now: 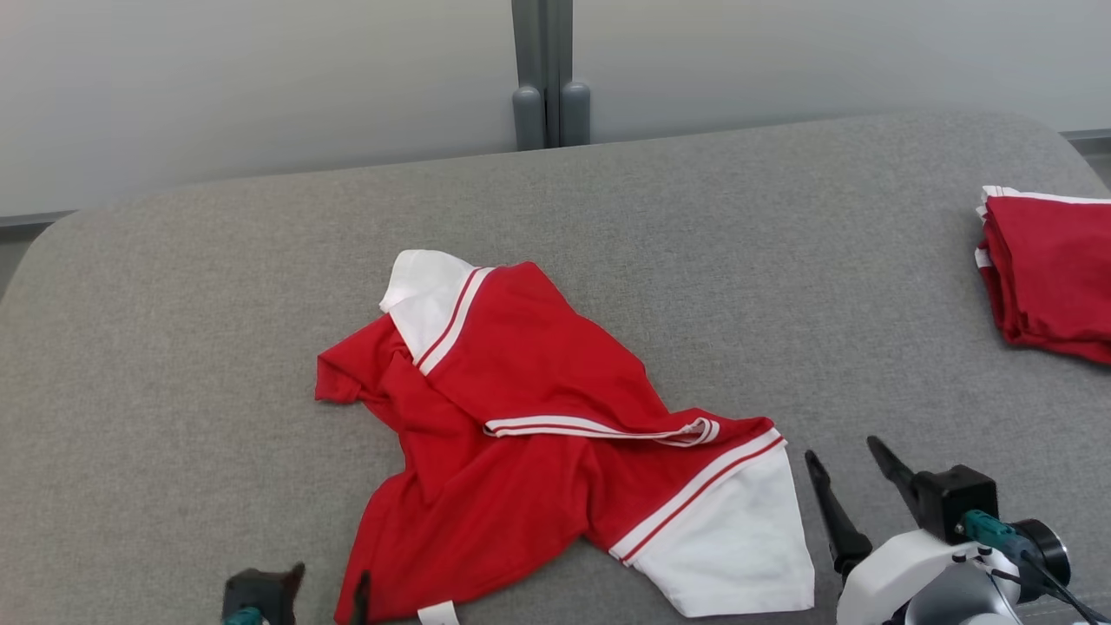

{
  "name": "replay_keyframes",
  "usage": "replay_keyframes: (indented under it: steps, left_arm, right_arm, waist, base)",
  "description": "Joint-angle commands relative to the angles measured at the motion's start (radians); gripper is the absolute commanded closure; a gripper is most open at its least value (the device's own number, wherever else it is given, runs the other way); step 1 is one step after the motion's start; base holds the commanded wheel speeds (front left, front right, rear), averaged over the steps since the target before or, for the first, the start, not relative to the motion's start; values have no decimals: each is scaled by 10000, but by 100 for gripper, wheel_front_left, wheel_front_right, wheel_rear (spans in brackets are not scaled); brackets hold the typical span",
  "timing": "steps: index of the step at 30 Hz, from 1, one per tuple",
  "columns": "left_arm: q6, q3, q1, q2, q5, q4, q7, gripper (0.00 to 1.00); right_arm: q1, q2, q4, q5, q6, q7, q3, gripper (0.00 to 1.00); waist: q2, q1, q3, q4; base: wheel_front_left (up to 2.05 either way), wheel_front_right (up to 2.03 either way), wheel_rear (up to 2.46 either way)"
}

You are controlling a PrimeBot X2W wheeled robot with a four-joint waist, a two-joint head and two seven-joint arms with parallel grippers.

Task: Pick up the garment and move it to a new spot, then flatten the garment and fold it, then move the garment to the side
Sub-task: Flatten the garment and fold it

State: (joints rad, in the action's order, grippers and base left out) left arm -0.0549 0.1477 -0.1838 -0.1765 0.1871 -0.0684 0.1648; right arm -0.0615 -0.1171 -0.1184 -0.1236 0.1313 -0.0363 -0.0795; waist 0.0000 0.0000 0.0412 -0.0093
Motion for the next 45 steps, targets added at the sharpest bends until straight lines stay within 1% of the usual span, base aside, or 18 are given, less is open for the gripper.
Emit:
replay_keyframes:
  steps: [1, 4, 8, 11, 14, 16, 21, 25, 27, 28, 29, 30, 31, 34, 38, 42, 43, 45]
  left_arm:
    - [-128, 115, -369, -149, 133, 296, 597, 0]
    - [-248, 284, -760, -339, 428, 1174, 1974, 0]
    - [-151, 337, -1171, -430, 658, 1876, 2879, 0]
    - [-40, 340, -1171, -447, 590, 1965, 2972, 0]
    - [57, 338, -839, -508, 343, 1794, 2756, 0]
    - [90, 362, -658, -411, 346, 1683, 2590, 0]
    - [-21, 562, -404, -458, 228, 1329, 2527, 0]
    - [-65, 665, -198, -464, 181, 1050, 2466, 0]
    - [-55, 711, -120, -445, 158, 904, 2422, 16]
    - [-62, 742, -55, -425, 154, 830, 2379, 31]
    - [-75, 765, 8, -408, 153, 783, 2352, 53]
    - [-73, 784, 75, -389, 148, 725, 2303, 65]
    - [-102, 862, 160, -361, 187, 583, 2309, 100]
    - [-155, 948, 324, -352, 265, 422, 2335, 100]
    - [-212, 787, 284, -272, 748, 1187, 2317, 100]
    - [-317, 526, 219, -179, 1592, 3130, 2484, 100]
    - [-336, 426, 279, -336, 1706, 4005, 2702, 100]
    - [-383, 323, 523, -567, 1955, 5352, 3193, 100]
  right_arm:
    - [-158, -125, 121, 35, -13, 441, -158, 0]
    - [-428, -337, 259, -171, -13, 1526, -409, 0]
    - [-706, -414, 251, -262, -14, 2265, -613, 0]
    - [-796, -321, 189, -307, -14, 2485, -714, 0]
    - [-641, -304, 94, -261, -14, 2459, -813, 0]
    - [-501, -262, 48, -228, -14, 2449, -857, 0]
    - [-273, -200, -131, -242, -14, 2491, -912, 0]
    - [-147, -166, -417, -310, -14, 2835, -986, 0]
    - [-137, -170, -569, -312, -14, 3018, -1055, 0]
    - [-121, -142, -611, -370, -14, 3029, -1103, 0]
    - [-79, -116, -648, -400, -14, 3024, -1124, 0]
    - [-19, -113, -708, -433, -13, 3040, -1133, 36]
    - [84, -62, -815, -553, -14, 3012, -1059, 100]
    - [183, -21, -840, -871, -13, 2925, -992, 100]
    - [339, 111, 392, -2401, -13, 2905, -758, 100]
    - [254, -266, 2835, -4642, -11, 3282, -826, 100]
    - [253, -533, 3872, -5434, -11, 3534, -660, 100]
    - [336, -841, 5418, -6473, -7, 3935, -120, 100]
  waist:
    - [0, 0, 103, -47]
    - [0, 0, 276, -87]
    - [0, 0, 495, -122]
    - [0, 0, 653, -145]
    - [0, 0, 842, -171]
    - [0, 0, 948, -188]
    - [0, 0, 1216, -208]
    - [0, 0, 1399, -159]
    - [0, 0, 1463, -142]
    - [0, 0, 1492, -137]
    - [0, 0, 1514, -134]
    - [0, 0, 1535, -129]
    - [0, 0, 1554, -119]
    - [0, 0, 1518, -122]
    - [0, 0, 1345, -239]
    - [0, 0, 1209, -362]
    - [0, 0, 1175, -434]
    - [0, 0, 1128, -533]
  base:
    - [0, 0, 0]
    - [0, 0, 0]
    - [0, 0, 0]
    - [0, 0, 0]
    - [0, 0, 0]
    - [0, 0, 0]
    - [0, 0, 0]
    - [0, 0, 0]
    - [0, 0, 0]
    - [0, 0, 0]
    - [0, 0, 0]
    - [0, 0, 0]
    - [0, 0, 0]
    - [0, 0, 0]
    - [0, 0, 0]
    - [0, 0, 0]
    - [0, 0, 0]
    - [0, 0, 0]
